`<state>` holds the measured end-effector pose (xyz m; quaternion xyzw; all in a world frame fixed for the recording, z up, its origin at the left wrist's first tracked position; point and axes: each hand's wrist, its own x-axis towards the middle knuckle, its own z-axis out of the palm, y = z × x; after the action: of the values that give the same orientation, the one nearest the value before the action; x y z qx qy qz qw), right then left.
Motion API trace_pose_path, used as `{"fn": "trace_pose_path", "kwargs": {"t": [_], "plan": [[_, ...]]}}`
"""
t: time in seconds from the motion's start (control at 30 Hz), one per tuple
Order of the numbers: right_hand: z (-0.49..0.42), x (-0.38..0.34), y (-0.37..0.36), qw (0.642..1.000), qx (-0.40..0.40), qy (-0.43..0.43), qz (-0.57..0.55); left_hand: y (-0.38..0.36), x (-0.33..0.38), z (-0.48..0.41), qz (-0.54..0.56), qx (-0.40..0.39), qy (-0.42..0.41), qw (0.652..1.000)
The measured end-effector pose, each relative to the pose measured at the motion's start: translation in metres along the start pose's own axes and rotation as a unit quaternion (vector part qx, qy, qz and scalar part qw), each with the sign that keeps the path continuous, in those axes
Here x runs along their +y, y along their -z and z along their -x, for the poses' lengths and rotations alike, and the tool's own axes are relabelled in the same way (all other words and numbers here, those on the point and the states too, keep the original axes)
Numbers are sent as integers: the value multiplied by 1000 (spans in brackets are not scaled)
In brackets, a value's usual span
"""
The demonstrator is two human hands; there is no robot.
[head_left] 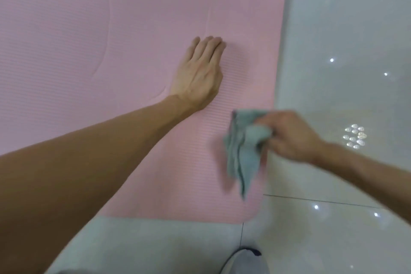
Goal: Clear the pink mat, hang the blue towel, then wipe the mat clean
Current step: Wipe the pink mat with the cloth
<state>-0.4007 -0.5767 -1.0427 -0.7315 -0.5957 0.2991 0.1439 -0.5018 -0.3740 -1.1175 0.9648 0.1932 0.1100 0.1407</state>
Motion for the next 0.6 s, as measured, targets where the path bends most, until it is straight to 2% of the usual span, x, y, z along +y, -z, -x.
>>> {"fn": "trace_pose_path", "kwargs": {"t": [0.07,0.13,0.23,0.3,0.43,0.53,0.6], "plan": [[-29,26,40,987,105,-118,-38,-9,-1,-7,-13,-28,11,999],[-65,49,79,956,189,-219,-52,-15,-2,-6,-38,-37,12,999],[-116,79,130,908,278,-313,-24,-14,0,-8,-47,-24,11,999],[-148,89,156,892,328,-310,9,-14,-1,-10,-50,-16,8,999],[-199,95,185,864,425,-236,133,-17,-3,-10,-44,1,10,999],[-229,101,190,843,444,-226,204,-16,-3,-11,-31,5,13,999],[-246,108,180,853,419,-219,221,-16,-3,-11,-27,8,13,1000]]}}
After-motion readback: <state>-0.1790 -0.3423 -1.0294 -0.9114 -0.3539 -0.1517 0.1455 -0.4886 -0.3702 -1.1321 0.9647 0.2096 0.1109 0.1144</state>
